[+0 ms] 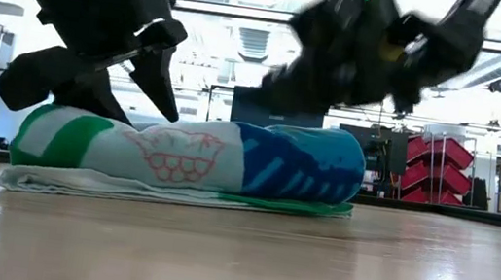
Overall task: Roll towel
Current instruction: Roll the multi-color dinosaur print towel
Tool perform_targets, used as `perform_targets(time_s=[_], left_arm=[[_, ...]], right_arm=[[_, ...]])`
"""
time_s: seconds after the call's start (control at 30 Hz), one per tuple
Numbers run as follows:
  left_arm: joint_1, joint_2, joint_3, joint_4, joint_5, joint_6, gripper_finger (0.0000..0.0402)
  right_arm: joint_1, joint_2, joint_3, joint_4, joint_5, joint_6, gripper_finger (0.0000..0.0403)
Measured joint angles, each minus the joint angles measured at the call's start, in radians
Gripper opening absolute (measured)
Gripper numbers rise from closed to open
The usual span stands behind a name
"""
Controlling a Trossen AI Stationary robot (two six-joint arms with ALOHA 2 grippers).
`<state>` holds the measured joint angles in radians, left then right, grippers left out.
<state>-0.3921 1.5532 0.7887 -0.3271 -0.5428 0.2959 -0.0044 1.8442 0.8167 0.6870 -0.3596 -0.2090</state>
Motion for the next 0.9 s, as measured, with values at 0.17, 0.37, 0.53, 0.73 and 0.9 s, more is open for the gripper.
perform_targets(time_s=[0.17,0.37,0.53,0.73,0.9], left_arm=[[-0.013,-0.016,-0.001,-0.019,-0.024,0.007,0.0274],[-0.015,-0.075,0.073,-0.177,-0.012,-0.127,0.0274],[-0.028,-0.127,0.203,-0.459,-0.034,-0.364,0.0274],[-0.080,-0.155,0.222,-0.585,-0.015,-0.724,0.0274],[-0.118,-0.143,0.063,-0.426,-0.016,-0.816,0.0274]], right_arm=[[0.004,0.132,0.022,0.123,-0.010,0.058,0.0000],[0.046,0.227,0.045,0.277,0.033,0.144,0.0000],[0.061,0.222,0.046,0.259,0.139,0.180,0.0000],[0.095,0.150,0.040,0.169,0.279,0.187,0.0000],[0.118,0.004,0.038,-0.010,0.330,0.142,0.0000]])
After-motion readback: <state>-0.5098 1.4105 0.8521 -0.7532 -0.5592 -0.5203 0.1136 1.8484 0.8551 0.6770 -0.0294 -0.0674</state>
